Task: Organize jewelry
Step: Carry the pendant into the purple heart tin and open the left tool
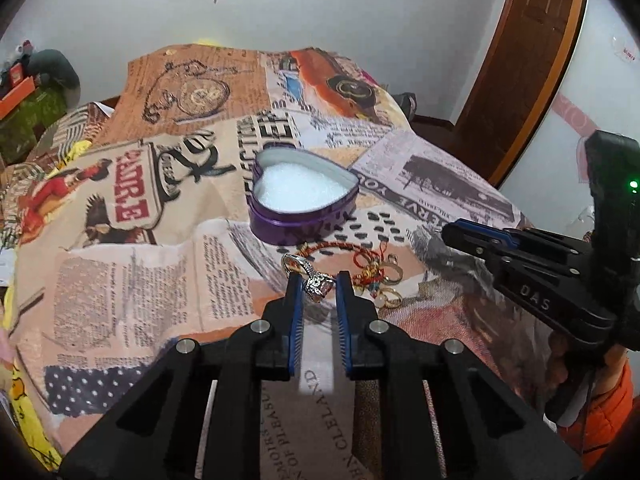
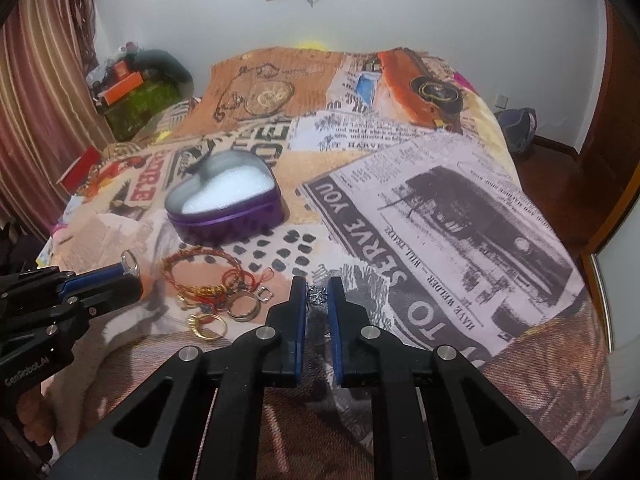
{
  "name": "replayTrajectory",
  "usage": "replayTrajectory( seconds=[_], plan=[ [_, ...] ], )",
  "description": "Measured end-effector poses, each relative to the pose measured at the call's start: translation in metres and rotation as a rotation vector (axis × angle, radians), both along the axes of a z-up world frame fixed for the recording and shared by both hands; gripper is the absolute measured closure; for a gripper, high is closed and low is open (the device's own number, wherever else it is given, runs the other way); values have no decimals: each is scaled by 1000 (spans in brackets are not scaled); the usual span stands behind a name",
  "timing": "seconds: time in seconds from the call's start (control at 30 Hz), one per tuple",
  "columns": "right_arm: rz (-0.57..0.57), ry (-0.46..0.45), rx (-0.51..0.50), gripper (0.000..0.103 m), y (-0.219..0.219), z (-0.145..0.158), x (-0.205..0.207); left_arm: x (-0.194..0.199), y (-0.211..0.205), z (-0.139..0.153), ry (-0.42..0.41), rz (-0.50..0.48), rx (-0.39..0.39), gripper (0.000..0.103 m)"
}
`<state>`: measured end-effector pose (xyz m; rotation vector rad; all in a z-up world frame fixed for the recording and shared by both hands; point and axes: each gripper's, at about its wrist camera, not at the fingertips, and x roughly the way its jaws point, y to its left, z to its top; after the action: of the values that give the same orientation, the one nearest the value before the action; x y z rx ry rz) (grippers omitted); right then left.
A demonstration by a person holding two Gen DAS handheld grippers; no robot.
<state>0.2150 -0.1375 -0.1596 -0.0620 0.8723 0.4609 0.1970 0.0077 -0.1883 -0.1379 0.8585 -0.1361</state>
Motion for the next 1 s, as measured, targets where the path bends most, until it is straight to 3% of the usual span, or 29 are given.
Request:
replayTrajectory(
  seconds=[0.6, 1.0],
  plan=[
    [39, -131, 74, 94, 24, 56, -2, 19, 17, 47, -133, 34, 51, 88],
    [66, -116, 103, 94, 50, 49, 29, 53, 27, 34, -117, 20, 52, 88]
  ],
)
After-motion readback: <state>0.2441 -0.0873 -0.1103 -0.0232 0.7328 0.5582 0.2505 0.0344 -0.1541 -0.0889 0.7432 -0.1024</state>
